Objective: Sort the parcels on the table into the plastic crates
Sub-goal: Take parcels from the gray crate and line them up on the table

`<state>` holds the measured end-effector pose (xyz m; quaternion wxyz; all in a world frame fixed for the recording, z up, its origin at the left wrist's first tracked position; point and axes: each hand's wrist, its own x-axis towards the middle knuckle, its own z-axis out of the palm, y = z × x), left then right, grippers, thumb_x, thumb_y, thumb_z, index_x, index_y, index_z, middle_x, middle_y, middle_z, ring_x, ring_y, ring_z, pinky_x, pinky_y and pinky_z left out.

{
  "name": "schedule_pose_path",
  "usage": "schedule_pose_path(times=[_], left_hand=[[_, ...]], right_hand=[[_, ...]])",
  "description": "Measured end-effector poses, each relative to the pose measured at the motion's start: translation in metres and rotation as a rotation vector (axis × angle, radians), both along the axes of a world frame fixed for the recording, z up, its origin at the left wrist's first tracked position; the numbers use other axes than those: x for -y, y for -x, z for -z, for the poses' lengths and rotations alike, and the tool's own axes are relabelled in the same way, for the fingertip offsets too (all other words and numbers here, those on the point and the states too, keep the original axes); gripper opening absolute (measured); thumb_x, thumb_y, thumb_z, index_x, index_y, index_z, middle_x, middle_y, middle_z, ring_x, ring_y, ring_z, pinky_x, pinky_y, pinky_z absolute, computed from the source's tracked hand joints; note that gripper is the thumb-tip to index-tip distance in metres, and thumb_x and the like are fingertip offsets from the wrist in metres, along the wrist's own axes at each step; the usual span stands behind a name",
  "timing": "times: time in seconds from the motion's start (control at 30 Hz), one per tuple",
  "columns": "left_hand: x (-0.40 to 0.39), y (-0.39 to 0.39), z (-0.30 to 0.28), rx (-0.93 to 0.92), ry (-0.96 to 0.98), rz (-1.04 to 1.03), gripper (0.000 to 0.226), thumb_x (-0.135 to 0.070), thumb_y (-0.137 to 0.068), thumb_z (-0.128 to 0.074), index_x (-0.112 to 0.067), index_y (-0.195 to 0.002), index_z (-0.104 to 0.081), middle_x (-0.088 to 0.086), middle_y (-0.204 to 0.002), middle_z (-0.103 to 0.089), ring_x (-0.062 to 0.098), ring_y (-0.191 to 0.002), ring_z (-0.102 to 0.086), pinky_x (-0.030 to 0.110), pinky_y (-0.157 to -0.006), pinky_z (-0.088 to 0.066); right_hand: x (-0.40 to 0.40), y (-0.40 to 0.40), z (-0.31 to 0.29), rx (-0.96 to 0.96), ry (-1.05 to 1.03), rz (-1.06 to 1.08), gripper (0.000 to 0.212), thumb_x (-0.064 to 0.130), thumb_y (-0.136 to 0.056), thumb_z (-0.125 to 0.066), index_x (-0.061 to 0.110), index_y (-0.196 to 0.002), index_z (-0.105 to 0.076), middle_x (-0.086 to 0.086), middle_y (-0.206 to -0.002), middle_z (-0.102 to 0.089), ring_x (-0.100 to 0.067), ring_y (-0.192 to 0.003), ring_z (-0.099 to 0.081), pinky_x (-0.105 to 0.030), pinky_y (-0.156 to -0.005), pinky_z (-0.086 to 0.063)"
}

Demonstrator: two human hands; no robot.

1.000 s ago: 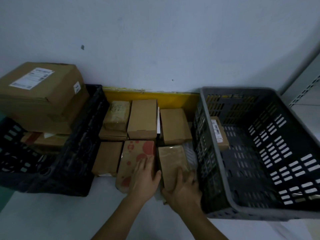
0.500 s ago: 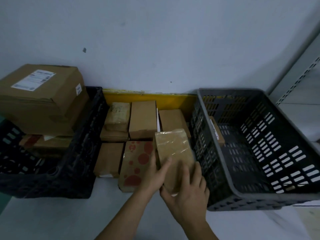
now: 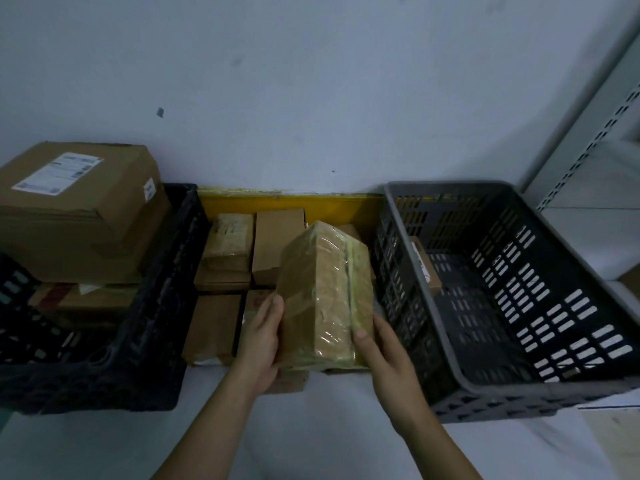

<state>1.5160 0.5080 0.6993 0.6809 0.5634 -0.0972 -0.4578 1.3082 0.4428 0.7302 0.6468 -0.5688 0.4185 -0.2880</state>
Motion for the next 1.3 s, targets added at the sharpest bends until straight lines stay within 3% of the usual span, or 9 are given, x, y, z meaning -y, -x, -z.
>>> schedule_pose_path(times=[0.2,0.27,0.4,0.6,0.67,0.77,0.87,1.03,1.3], left_hand=[[0.005,0.001,-0.008,0.409,-0.144,0.043,0.043,-0.053,-0.108,-0.051,-0.048,-0.151,-0.051,-0.014,-0.147,-0.059,0.010,-0.134,-0.057,0.036,-0.108,-0.049],[0.005,0.003,-0.016,0.561,-0.198,0.051,0.040,-0.060,-0.107,-0.048,-0.051,-0.145,-0.055,-0.016,-0.146,-0.058,0.008,-0.132,-0.057,0.042,-0.112,-0.049],[0.004,0.015,-0.045,0.318,-0.123,0.195,0.078,-0.094,-0.082,-0.052,-0.051,-0.146,-0.057,-0.024,-0.142,-0.064,0.004,-0.130,-0.061,0.044,-0.114,-0.049],[0.004,0.008,-0.060,0.254,-0.013,0.047,0.059,-0.068,-0.088,-0.071,-0.037,-0.138,-0.067,-0.008,-0.129,-0.076,0.016,-0.119,-0.073,0.053,-0.105,-0.057],[0.003,0.007,-0.060,0.155,0.027,0.030,0.054,-0.059,-0.095,-0.066,-0.029,-0.139,-0.067,0.002,-0.133,-0.075,0.025,-0.124,-0.072,0.058,-0.109,-0.054],[0.004,0.008,-0.056,0.101,0.055,0.042,0.049,-0.049,-0.105,-0.055,-0.020,-0.144,-0.063,0.010,-0.138,-0.072,0.031,-0.128,-0.069,0.058,-0.112,-0.050],[0.005,0.008,-0.053,0.039,0.075,0.056,0.050,-0.049,-0.108,-0.050,-0.019,-0.146,-0.062,0.013,-0.140,-0.070,0.034,-0.131,-0.067,0.060,-0.115,-0.046],[0.003,0.010,-0.052,0.052,0.048,0.117,0.061,-0.060,-0.106,-0.050,-0.021,-0.153,-0.056,0.014,-0.149,-0.064,0.035,-0.139,-0.060,0.061,-0.119,-0.041],[0.002,0.000,-0.069,0.354,0.013,0.012,0.076,-0.090,-0.078,-0.063,-0.063,-0.147,-0.045,-0.020,-0.147,-0.062,0.012,-0.134,-0.063,0.052,-0.111,-0.052]], right_hand=[[-0.007,-0.007,-0.007,0.082,0.004,-0.002,0.043,0.030,-0.104,-0.067,0.052,-0.138,-0.053,0.031,-0.125,-0.072,-0.001,-0.118,-0.071,-0.023,-0.093,-0.061],[-0.009,-0.010,-0.008,0.057,0.068,0.023,0.046,0.028,-0.104,-0.069,0.052,-0.139,-0.051,0.035,-0.128,-0.069,0.008,-0.119,-0.067,-0.016,-0.094,-0.058],[-0.016,-0.015,-0.018,-0.021,0.232,0.024,0.054,0.028,-0.104,-0.069,0.056,-0.141,-0.042,0.060,-0.126,-0.052,0.031,-0.121,-0.049,-0.001,-0.094,-0.045],[0.000,-0.008,-0.012,-0.019,0.359,0.053,0.045,0.047,-0.107,-0.058,0.042,-0.151,-0.057,0.023,-0.154,-0.056,-0.003,-0.142,-0.054,-0.037,-0.111,-0.053],[0.012,-0.005,-0.010,-0.106,0.426,0.160,0.047,0.060,-0.099,-0.063,0.046,-0.143,-0.057,0.021,-0.153,-0.053,-0.002,-0.140,-0.053,-0.036,-0.112,-0.049],[0.024,-0.006,-0.014,-0.172,0.290,0.152,0.083,0.079,-0.084,-0.071,0.048,-0.155,-0.042,0.026,-0.156,-0.044,0.001,-0.143,-0.046,-0.031,-0.111,-0.043],[0.024,-0.009,-0.020,0.063,0.013,0.005,0.067,0.061,-0.092,-0.079,0.042,-0.151,-0.053,0.019,-0.139,-0.070,-0.009,-0.128,-0.068,-0.026,-0.099,-0.057],[0.017,-0.016,-0.021,0.248,-0.228,-0.025,0.064,0.057,-0.084,-0.077,0.030,-0.141,-0.067,-0.005,-0.130,-0.078,-0.028,-0.121,-0.075,-0.060,-0.104,-0.058],[0.021,-0.018,-0.031,0.192,0.063,0.071,0.054,0.037,-0.098,-0.069,0.034,-0.151,-0.059,0.007,-0.130,-0.077,-0.015,-0.118,-0.075,-0.031,-0.093,-0.064]])
